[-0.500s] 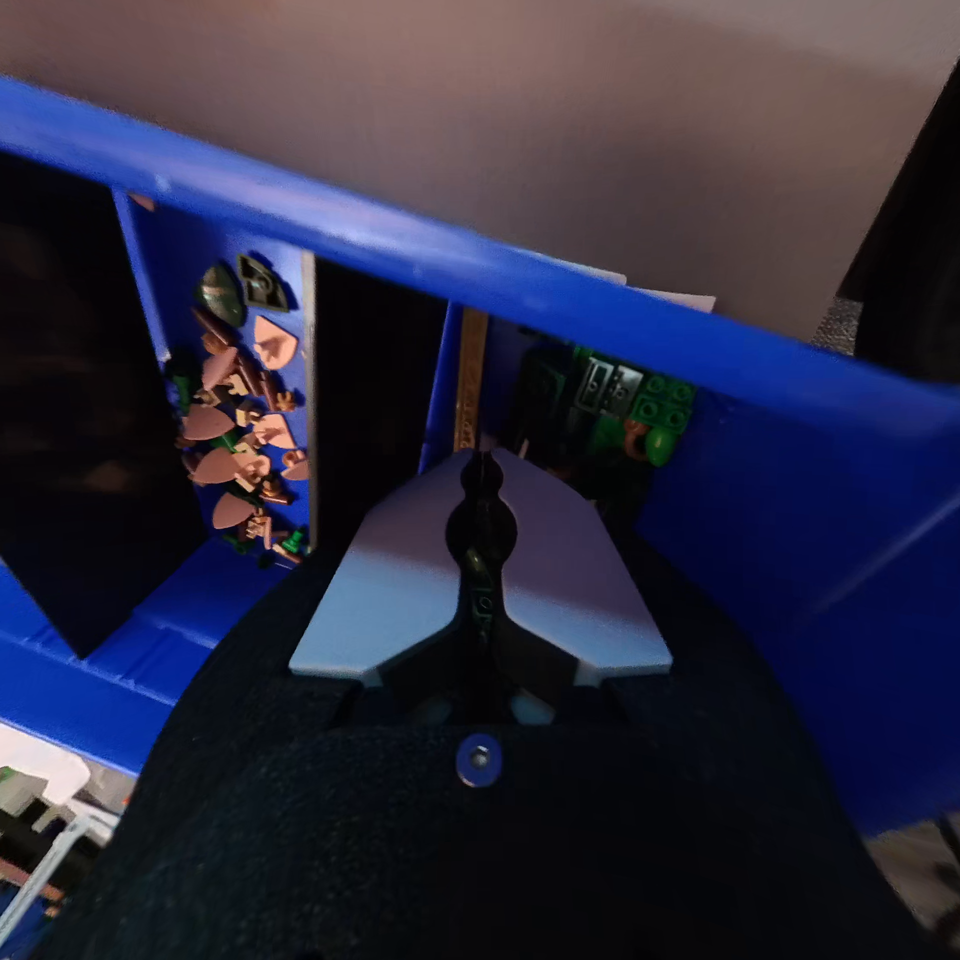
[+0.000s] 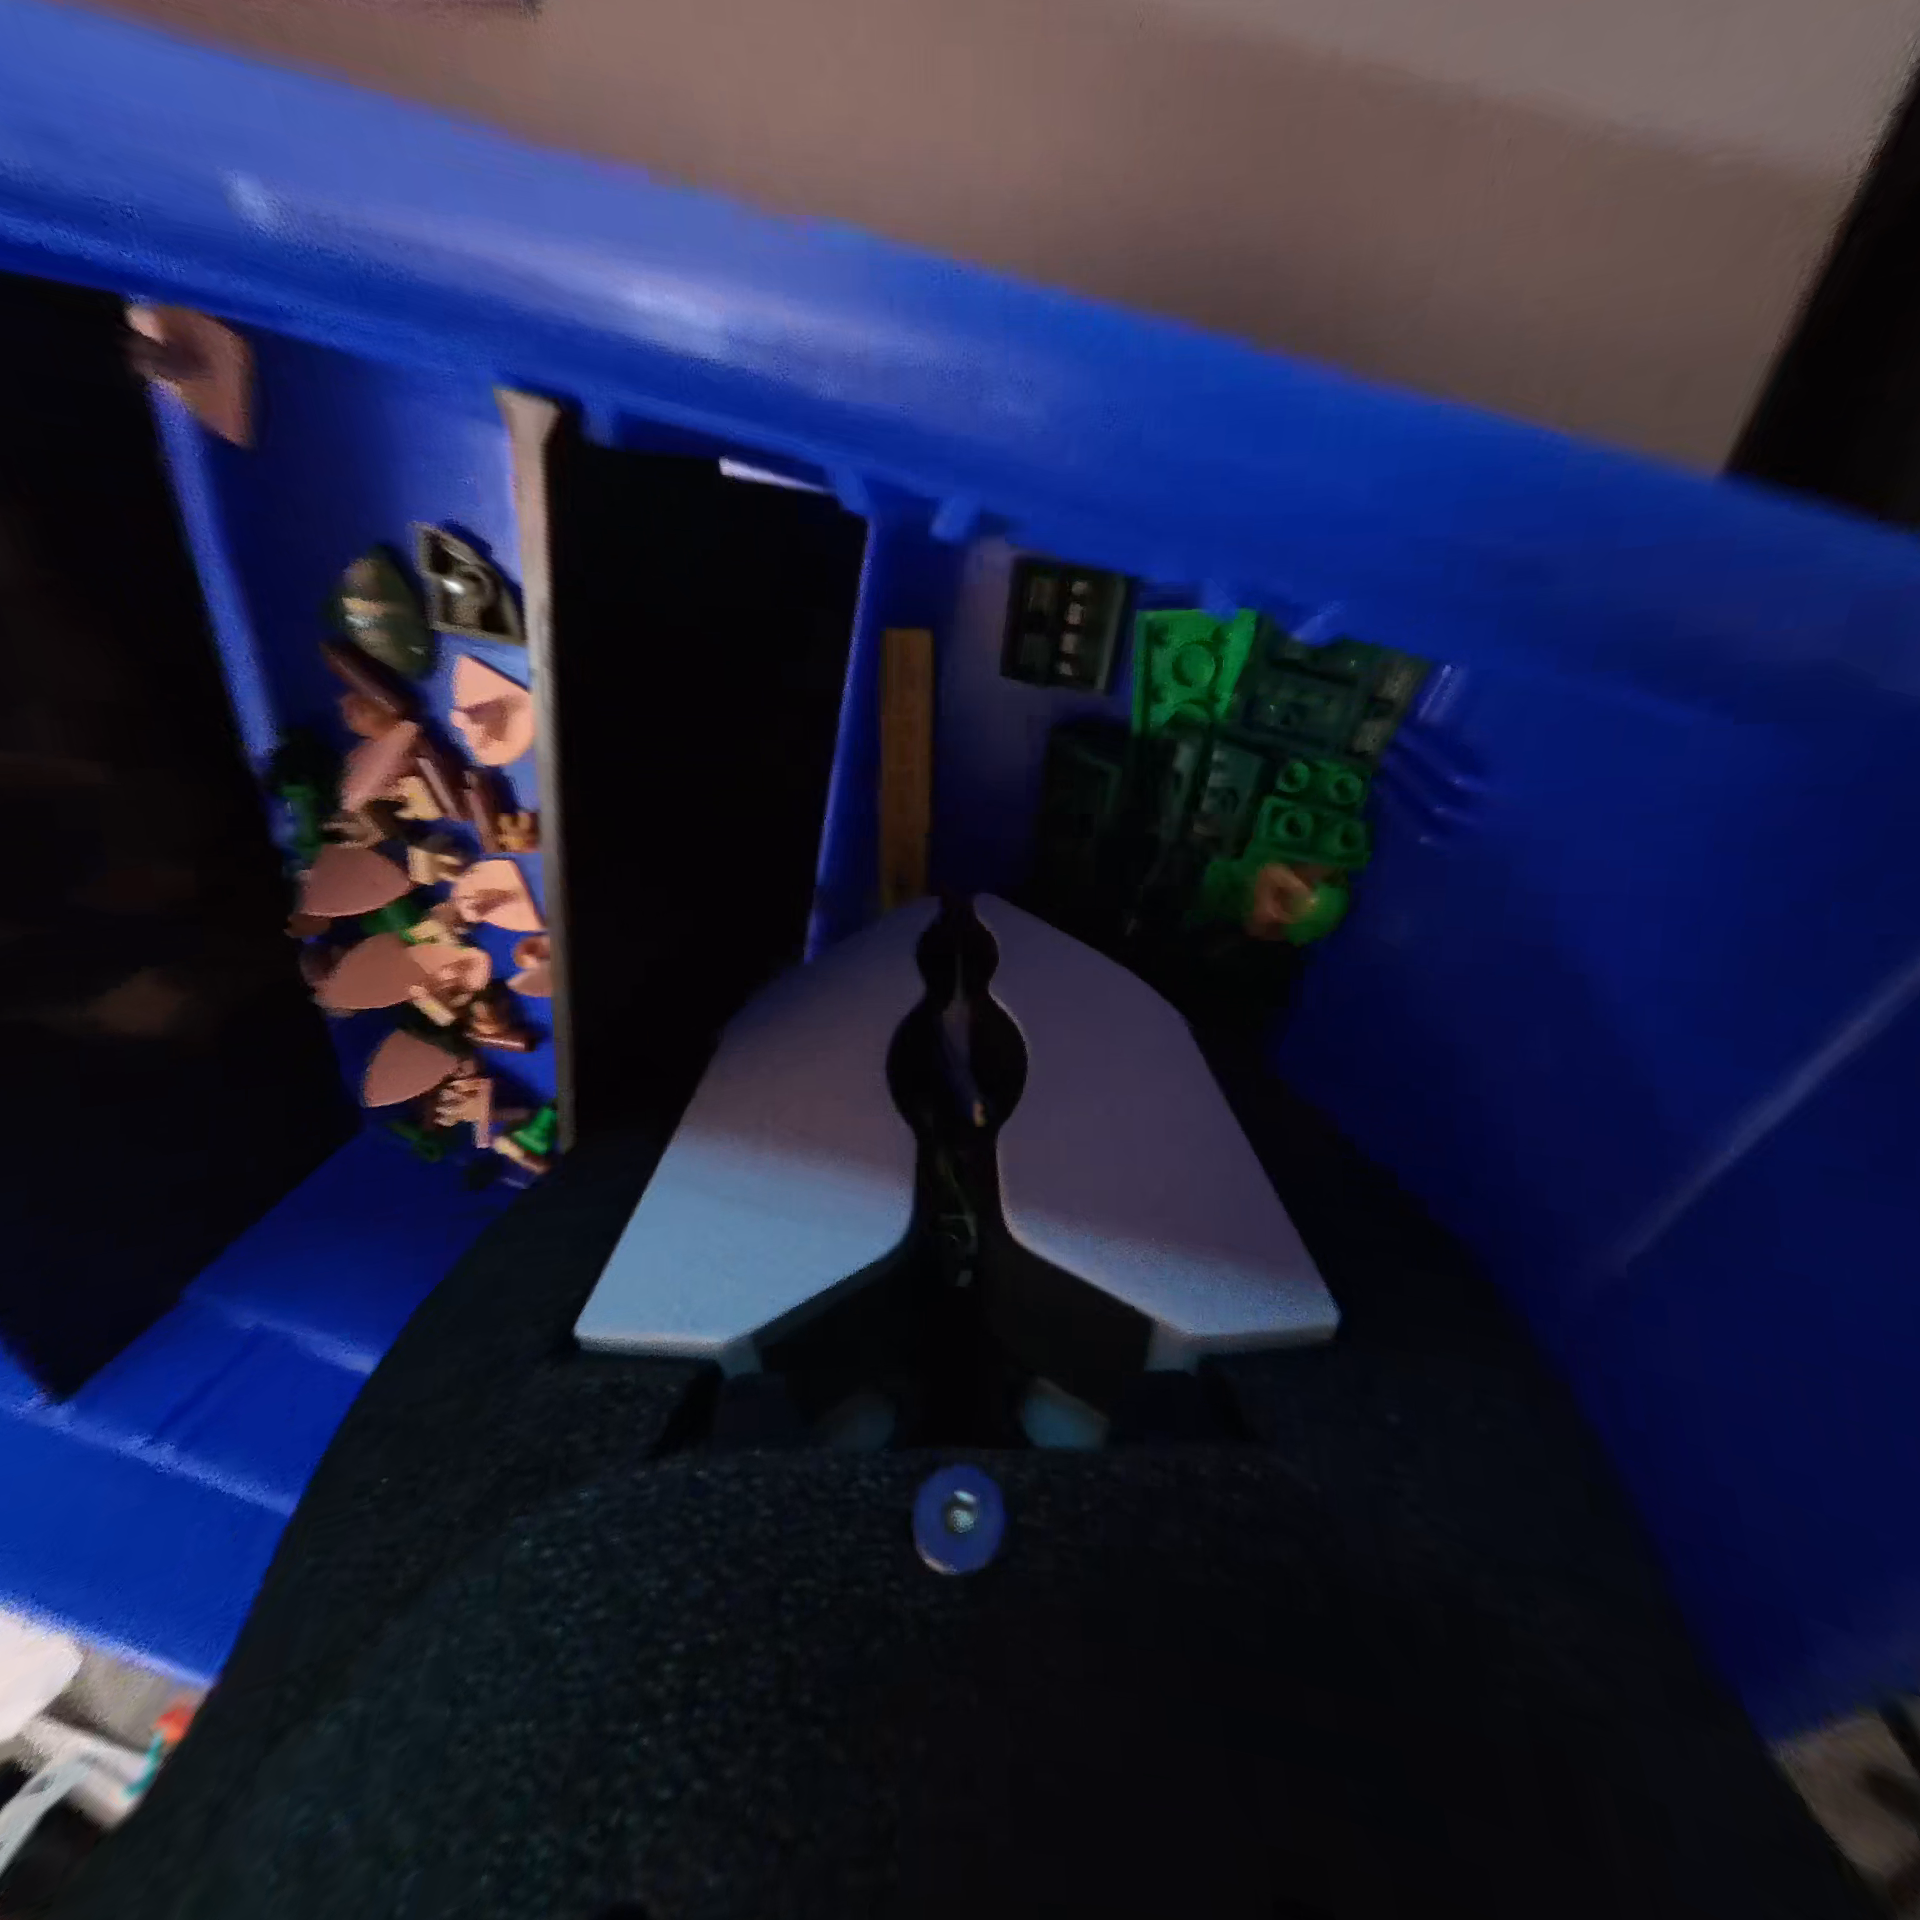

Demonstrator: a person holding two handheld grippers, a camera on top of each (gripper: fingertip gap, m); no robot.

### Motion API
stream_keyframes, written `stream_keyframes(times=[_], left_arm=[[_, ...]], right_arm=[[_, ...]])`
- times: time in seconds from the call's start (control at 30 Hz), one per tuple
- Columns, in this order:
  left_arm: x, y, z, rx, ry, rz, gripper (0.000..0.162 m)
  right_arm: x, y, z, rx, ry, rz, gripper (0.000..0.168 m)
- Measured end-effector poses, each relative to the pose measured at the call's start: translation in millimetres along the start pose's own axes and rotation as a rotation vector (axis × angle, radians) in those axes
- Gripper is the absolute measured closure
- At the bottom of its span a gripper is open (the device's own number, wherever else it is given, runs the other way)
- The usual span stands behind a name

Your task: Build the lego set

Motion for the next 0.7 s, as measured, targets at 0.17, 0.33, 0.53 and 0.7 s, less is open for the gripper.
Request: stream_keyframes(times=[0.17, 0.33, 0.53, 0.7], left_arm=[[-5.3, -1.3, -3.4, 0.056, 0.008, 0.011, 0.155], [1.2, -6.3, -2.1, 0.181, 0.009, -0.077, 0.155], [-0.6, -3.2, -0.4, 0.028, 0.071, -0.006, 0.154], [-2.0, -3.6, 0.4, 0.045, 0.036, 0.019, 0.157]], right_arm=[[0.1, 0.0, 0.1, -0.006, -0.001, 0.006, 0.163], [1.7, -1.5, 1.8, -0.017, -0.021, -0.002, 0.163], [3.3, -3.7, 3.6, -0.042, -0.042, -0.008, 0.163], [3.3, -4.1, 3.5, -0.049, -0.039, -0.007, 0.163]])
Point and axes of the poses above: each gripper's, where its closed fingertips meet, x out along the fingers, z out of its underside, y = z × x across the jaws, the point moved 5 cm from there along -x, back along the fingers, and after that the axes turned 15 degrees about y, right-handed, at the moved point
